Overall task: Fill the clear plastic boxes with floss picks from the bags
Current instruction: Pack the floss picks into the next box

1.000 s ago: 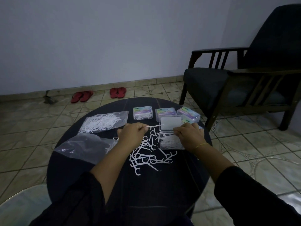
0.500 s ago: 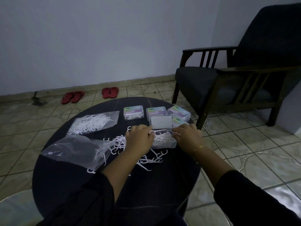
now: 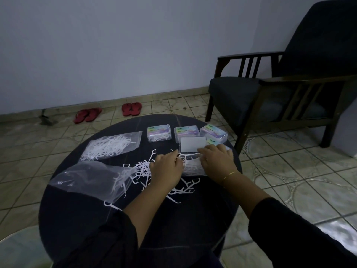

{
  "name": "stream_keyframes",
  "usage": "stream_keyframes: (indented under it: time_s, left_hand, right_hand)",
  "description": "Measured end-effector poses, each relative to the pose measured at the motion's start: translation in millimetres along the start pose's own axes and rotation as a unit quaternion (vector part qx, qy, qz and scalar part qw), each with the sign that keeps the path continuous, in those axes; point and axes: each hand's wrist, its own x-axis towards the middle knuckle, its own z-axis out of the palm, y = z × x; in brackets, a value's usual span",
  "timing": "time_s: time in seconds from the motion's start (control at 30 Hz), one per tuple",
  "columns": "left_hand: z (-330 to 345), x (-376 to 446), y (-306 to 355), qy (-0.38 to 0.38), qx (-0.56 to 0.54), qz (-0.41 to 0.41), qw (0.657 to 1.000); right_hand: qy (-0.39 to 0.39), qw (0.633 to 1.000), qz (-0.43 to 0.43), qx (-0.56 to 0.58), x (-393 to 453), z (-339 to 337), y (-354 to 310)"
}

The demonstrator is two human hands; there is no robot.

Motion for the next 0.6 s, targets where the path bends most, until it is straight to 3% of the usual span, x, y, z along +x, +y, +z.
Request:
stream_keyframes:
  time_s: [0.17, 0.37, 0.6]
  left_hand:
    - [2, -2, -1, 0.0, -0.029, 0.02, 0.999]
    - [5, -1, -4, 0.005, -0.041, 0.038, 0.998]
    - [4, -9, -18, 0.005, -0.063, 0.067, 0.996]
  right_hand:
    - [-0.044, 0.998, -0.048, -0.028, 7, -2, -7]
    - [-0.03, 0.997, -0.058, -0.05, 3, -6, -5]
    - [-0.031, 0.998, -0.057, 0.025, -10, -15, 7]
